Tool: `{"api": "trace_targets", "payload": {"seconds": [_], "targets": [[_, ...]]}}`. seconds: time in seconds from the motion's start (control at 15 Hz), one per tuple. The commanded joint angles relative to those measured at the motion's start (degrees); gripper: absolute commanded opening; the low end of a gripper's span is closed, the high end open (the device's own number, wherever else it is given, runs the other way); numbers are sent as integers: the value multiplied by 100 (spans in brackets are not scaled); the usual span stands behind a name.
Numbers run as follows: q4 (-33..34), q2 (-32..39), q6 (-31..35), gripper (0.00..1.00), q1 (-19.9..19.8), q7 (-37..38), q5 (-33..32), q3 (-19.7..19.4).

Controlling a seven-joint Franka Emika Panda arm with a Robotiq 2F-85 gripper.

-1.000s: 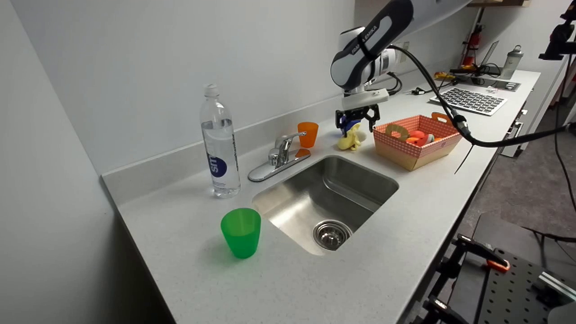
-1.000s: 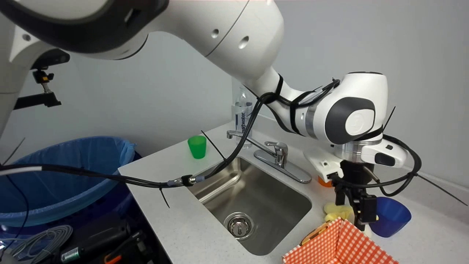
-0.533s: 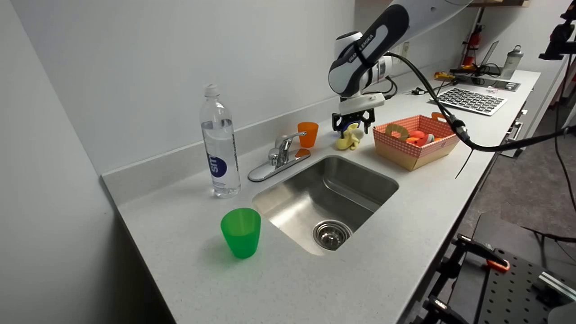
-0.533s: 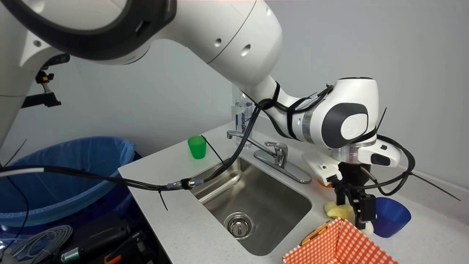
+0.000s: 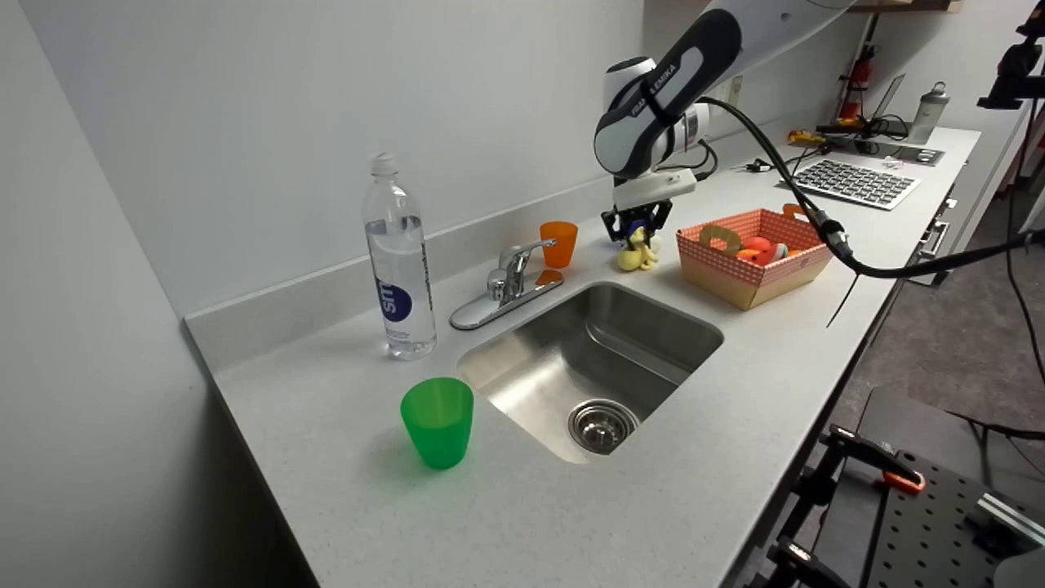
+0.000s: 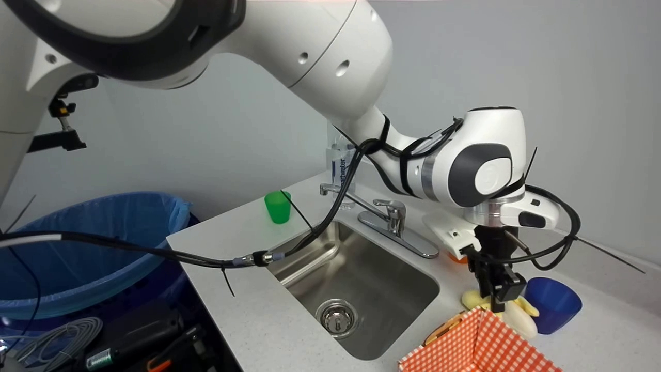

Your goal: Move the basket to the right then place the banana in the basket

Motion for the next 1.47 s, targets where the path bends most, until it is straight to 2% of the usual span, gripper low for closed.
{"api": "trace_targets", "payload": {"seconds": [0.0,0.13,0.73,1.13,1.4], "targets": [[-420,-389,291,3,102,-207,-90,-106],[-558,-625,334,0,102,-329,-101,-87],[-1191,-1939,287,0,97,-761,-215,-12],[-1555,-2768,17,0,37,-889,-229,31],[-2041,-3360,-243,0,-42,-1006,-316,22]]}}
